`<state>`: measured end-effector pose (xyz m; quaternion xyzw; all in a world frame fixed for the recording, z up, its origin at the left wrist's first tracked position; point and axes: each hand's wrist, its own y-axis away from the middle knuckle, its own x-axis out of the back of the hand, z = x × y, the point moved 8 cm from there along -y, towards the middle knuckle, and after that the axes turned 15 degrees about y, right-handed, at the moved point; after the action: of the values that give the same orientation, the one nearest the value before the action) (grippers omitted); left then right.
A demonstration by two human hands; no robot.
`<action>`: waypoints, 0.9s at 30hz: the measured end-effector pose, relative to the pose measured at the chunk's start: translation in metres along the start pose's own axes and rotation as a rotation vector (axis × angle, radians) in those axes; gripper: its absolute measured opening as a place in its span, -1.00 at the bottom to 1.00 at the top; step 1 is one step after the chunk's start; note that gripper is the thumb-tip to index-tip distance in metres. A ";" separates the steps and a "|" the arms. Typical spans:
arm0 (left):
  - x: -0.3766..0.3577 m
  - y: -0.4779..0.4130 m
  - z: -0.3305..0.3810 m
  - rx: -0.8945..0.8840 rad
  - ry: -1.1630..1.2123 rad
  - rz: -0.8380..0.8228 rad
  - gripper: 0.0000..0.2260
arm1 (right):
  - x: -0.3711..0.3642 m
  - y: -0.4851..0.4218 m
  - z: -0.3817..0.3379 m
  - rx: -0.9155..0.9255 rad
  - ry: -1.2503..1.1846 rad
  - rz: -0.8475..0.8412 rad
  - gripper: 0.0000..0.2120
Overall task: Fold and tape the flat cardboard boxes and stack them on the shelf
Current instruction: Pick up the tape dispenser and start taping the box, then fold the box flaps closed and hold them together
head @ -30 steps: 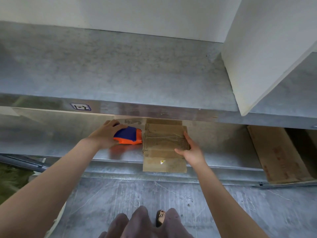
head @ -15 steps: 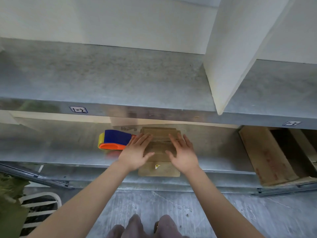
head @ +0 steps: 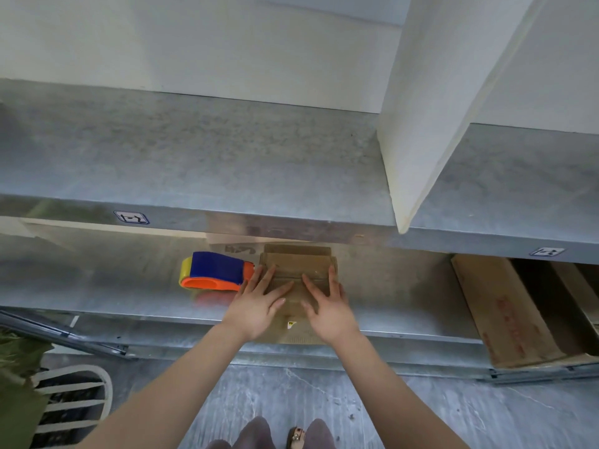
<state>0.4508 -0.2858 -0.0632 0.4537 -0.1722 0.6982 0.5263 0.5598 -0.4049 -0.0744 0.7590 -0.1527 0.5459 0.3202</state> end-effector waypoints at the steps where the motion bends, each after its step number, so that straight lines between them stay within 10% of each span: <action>1: 0.003 -0.001 0.001 0.002 0.040 0.014 -0.61 | 0.002 -0.002 0.001 -0.002 -0.037 -0.001 -0.52; 6: 0.028 0.011 -0.014 0.017 0.260 0.234 -0.51 | 0.022 -0.001 0.023 0.020 -0.239 0.145 -0.53; 19: -0.013 0.018 -0.027 0.304 1.026 0.157 -0.40 | 0.004 0.005 0.039 -0.194 -0.573 0.101 -0.23; 23: -0.014 0.025 -0.024 0.196 0.826 0.103 -0.60 | 0.016 0.009 0.064 -0.178 -0.475 0.182 -0.28; 27: 0.019 -0.001 -0.021 0.063 0.564 0.047 -0.28 | 0.027 0.015 0.070 -0.186 -0.276 0.257 -0.35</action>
<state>0.4418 -0.2595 -0.0596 0.2536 -0.0079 0.8139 0.5227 0.6122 -0.4586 -0.0587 0.7682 -0.3404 0.4566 0.2924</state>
